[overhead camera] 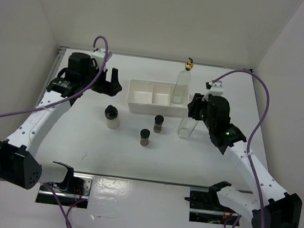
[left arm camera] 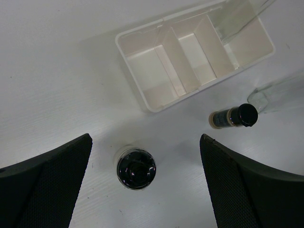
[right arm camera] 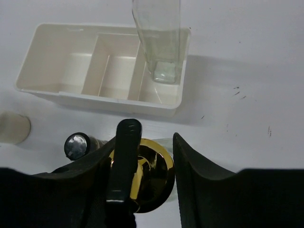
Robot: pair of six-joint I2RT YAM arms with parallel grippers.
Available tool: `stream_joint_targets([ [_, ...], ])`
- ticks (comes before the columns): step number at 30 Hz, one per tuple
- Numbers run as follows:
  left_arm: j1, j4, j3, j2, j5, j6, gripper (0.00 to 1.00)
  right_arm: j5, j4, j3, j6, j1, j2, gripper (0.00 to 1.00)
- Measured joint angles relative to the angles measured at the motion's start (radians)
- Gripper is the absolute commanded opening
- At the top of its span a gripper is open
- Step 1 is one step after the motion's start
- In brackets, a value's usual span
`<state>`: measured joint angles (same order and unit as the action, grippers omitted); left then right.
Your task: Organize the condiment bottles
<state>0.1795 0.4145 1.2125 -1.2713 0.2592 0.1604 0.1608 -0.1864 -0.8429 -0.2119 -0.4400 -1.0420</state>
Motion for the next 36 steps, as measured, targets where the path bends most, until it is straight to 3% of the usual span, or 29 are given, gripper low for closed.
stream_joint_targets([
  [4, 0.000, 0.000, 0.000, 0.000, 0.000, 0.000, 1.00, 0.013, 0.002, -0.004, 0.018, 0.001, 0.000, 0.35],
  [8, 0.000, 0.000, 0.000, 0.000, -0.002, 0.000, 1.00, 0.008, -0.018, -0.018, 0.026, -0.003, -0.006, 0.16],
  [12, 0.000, 0.000, 0.000, 0.000, -0.004, 0.000, 1.00, 0.021, -0.064, -0.053, 0.048, -0.003, -0.014, 0.04],
  [27, 0.000, 0.000, 0.000, 0.000, -0.005, 0.000, 1.00, 0.068, -0.117, -0.247, 0.111, -0.003, -0.007, 0.00],
  [36, 0.000, -0.001, 0.000, -0.006, -0.005, 0.000, 1.00, 0.072, -0.097, -0.417, 0.139, -0.003, -0.097, 0.00],
])
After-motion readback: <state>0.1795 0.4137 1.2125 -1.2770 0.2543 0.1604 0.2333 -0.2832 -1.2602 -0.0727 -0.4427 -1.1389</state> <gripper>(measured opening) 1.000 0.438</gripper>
